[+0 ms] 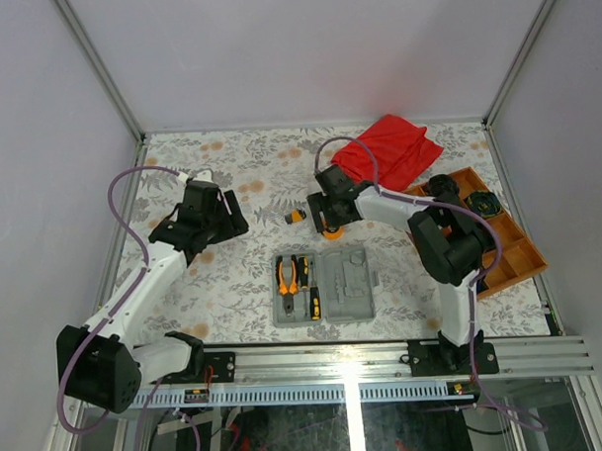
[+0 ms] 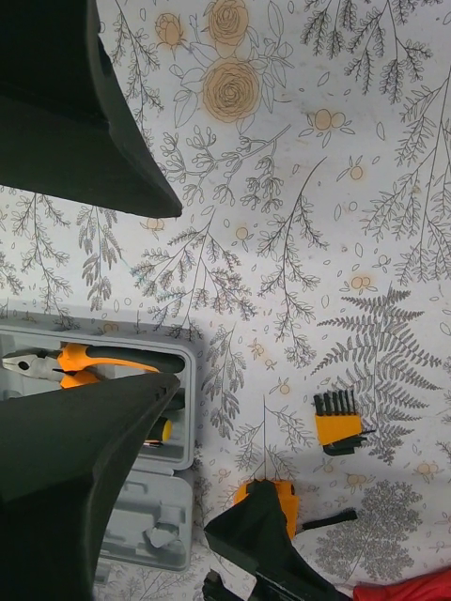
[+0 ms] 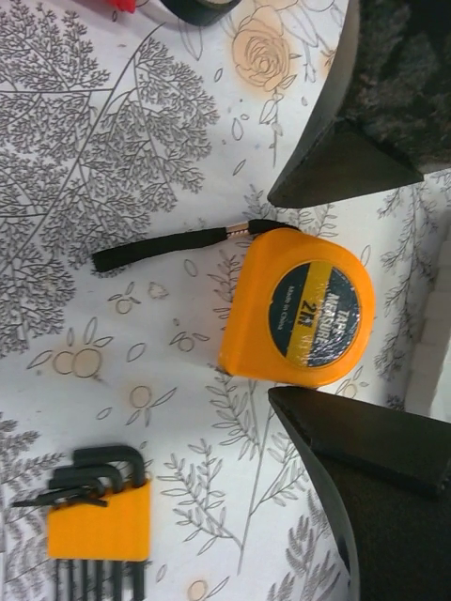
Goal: Sort the tools into containers
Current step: Pick up the engineering item from the center of the board.
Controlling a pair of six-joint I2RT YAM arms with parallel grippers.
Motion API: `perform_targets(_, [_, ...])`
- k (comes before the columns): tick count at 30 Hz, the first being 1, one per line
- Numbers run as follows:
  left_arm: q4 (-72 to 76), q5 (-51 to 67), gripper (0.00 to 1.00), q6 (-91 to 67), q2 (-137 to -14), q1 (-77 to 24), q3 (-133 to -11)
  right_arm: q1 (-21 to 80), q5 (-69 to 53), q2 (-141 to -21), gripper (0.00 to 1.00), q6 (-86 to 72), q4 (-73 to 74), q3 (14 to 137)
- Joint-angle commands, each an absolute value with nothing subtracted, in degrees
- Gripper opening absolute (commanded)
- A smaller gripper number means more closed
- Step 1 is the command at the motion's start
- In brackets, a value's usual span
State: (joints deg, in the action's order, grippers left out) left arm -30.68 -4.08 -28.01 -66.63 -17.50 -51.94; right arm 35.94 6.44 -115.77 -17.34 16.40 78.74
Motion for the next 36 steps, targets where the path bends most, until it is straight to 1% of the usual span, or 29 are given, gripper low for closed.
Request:
perform_targets(1, [-29.7, -3.0, 0.65, -28.0, -64.3, -16.9, -52.2, 35.9, 4.8, -110.9, 0.86, -14.5, 14.8, 77.5])
perform_targets(3, [-29.8, -3.0, 0.65, -28.0, -63.3, -16.9, -51.7, 35.9, 4.1, -109.9, 0.92, -15.8, 14.7, 77.6])
perform_targets(8, [-29.8, -2.6, 0.65, -28.1, -62.9, -16.9, -51.1, 35.9, 3.1, -107.7, 0.99, -23.5, 13.7, 76.3])
perform_targets(10, [-29.8, -2.1, 0.65, -28.0, -63.3, -16.8, -51.2, 36.1, 3.2, -108.3, 1.00, -27.1, 13.9, 76.4])
perform_targets(12, [-29.8, -1.5, 0.65, -28.0, -63.8, -16.9, -51.1, 36.7, 6.2, -110.0, 1.00, -30.5, 16.2, 77.9])
perform_targets(16, [-29.7, 0.1, 0.65, -28.2, -64.6, -16.9, -51.2, 39.1, 13.0, -112.9, 0.96, -34.0, 21.1, 81.5])
perform_targets(21, [-29.6, 1.5, 0.65, -28.0, -65.2, -16.7, -51.2, 41.4, 16.7, -115.2, 0.89, -35.9, 23.9, 83.8])
perform_targets(25, [-29.5, 0.9, 0.65, -28.0, -66.0, -16.6, -50.9, 42.3, 19.8, -117.5, 0.85, -36.8, 29.1, 86.8])
perform_targets(29, [-29.8, 0.8, 0.64, -27.9, -67.5, -16.6, -51.2, 42.4, 22.6, -117.8, 0.81, -36.4, 30.4, 86.4])
perform_targets(36, [-29.2, -0.8, 0.64, -27.7, -68.0, -16.7, -50.8, 42.4, 24.0, -117.3, 0.79, -33.9, 28.0, 83.6])
